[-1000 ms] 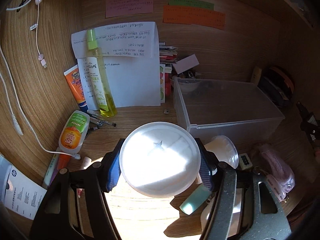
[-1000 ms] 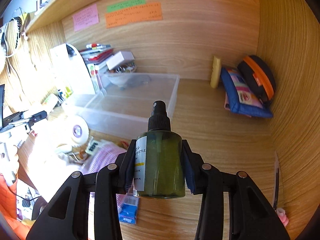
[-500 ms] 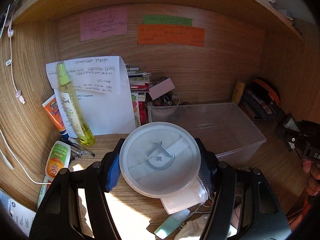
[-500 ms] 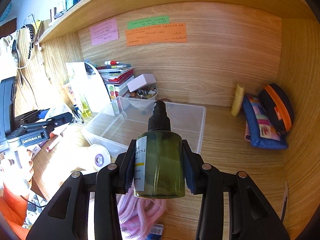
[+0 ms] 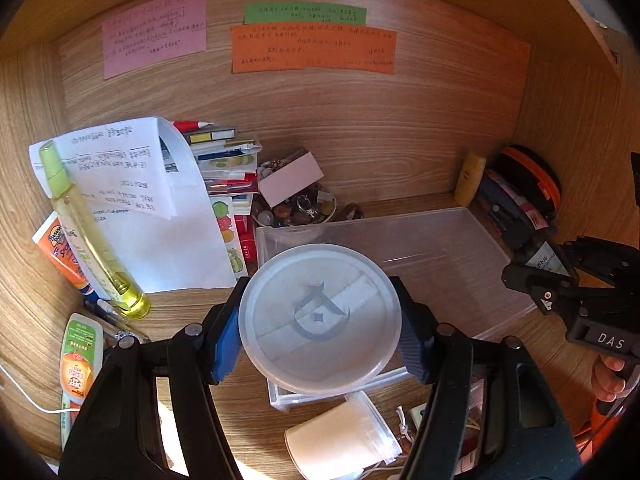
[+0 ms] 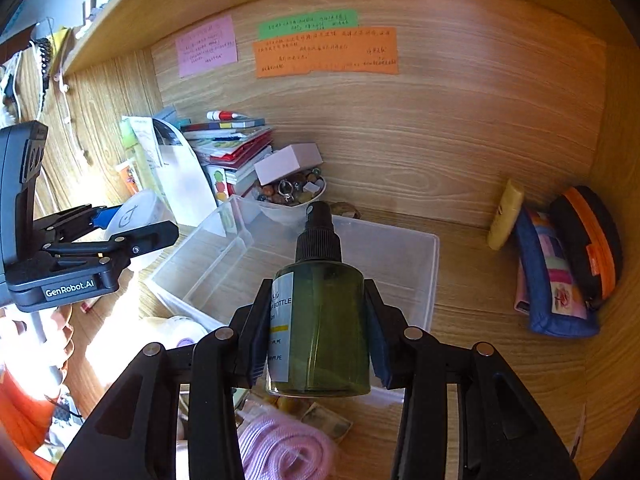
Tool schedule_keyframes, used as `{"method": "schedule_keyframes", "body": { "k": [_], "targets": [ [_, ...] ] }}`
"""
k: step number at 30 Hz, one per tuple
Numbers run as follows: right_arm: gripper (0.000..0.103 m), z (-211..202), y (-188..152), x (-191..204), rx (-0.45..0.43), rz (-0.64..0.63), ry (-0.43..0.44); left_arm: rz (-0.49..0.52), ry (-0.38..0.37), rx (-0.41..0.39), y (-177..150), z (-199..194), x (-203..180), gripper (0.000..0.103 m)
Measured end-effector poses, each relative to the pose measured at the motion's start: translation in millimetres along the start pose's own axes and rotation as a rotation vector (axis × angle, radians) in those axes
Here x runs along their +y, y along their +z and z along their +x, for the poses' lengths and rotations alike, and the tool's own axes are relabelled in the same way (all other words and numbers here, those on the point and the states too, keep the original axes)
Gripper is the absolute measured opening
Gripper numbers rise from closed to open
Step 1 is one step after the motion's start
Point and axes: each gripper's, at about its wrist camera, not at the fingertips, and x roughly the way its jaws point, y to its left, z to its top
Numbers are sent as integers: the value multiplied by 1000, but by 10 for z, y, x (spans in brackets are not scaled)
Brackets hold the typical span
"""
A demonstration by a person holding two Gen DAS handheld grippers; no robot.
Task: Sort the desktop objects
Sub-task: 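Carry the lid and bottle into the clear box and release both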
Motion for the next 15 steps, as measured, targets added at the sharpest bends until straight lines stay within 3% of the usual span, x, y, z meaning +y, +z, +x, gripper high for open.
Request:
{"method": "schedule_keyframes", "body": {
  "k": [15],
  "targets": [
    [38,598,134,-115,160,-57,-16,77,-37,159,104,641,-138,65]
  ]
}}
